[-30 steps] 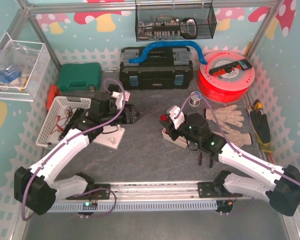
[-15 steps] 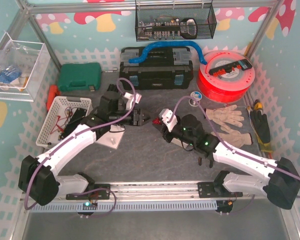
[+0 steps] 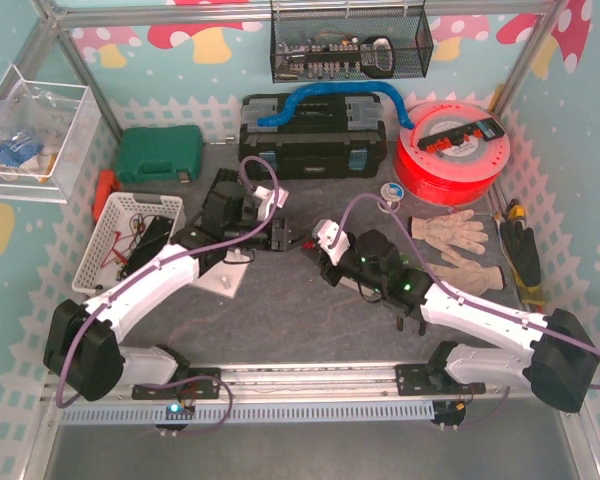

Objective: Install the large spring

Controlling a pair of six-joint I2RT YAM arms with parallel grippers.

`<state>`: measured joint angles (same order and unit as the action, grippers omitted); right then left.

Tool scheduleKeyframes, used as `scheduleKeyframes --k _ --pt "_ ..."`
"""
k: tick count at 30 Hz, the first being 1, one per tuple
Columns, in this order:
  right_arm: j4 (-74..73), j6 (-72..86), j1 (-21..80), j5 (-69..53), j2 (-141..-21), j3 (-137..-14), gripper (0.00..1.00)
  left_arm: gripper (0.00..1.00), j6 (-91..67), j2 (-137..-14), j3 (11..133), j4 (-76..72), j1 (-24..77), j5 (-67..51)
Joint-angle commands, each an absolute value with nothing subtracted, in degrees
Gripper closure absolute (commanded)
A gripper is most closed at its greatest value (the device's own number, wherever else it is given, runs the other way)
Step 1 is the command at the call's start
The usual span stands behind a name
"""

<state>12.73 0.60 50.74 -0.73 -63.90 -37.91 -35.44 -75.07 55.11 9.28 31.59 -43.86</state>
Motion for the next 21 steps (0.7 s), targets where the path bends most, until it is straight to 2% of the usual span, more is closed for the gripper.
scheduleKeyframes --k 1,8,13,16,19,21 --pt "16.8 -0.8 51.3 1.3 -63.5 -40.0 0.97 0.53 -35.7 -76.6 55.8 8.4 32.1 -46.2" --pt "18.2 -0.9 51.4 4.1 -63.2 -39.7 0.97 0.51 -36.1 -77.6 56.0 8.4 32.2 -46.9" --pt "18.0 -1.8 51.5 2.5 -63.3 -39.7 0.97 0.57 -36.5 -78.7 56.8 8.4 32.2 -47.7" --pt "18.0 -1.9 51.5 1.7 -63.4 -39.5 0.97 0.68 -36.8 -79.2 57.5 8.4 32.2 -47.7" --pt "17.7 -2.0 51.5 1.3 -63.9 -39.4 0.96 0.84 -36.5 -79.2 58.2 8.4 32.2 -47.8" --pt "16.9 -1.8 51.5 1.2 -64.3 -39.5 0.91 0.91 -36.5 -78.8 58.4 8.4 32.2 -47.5"
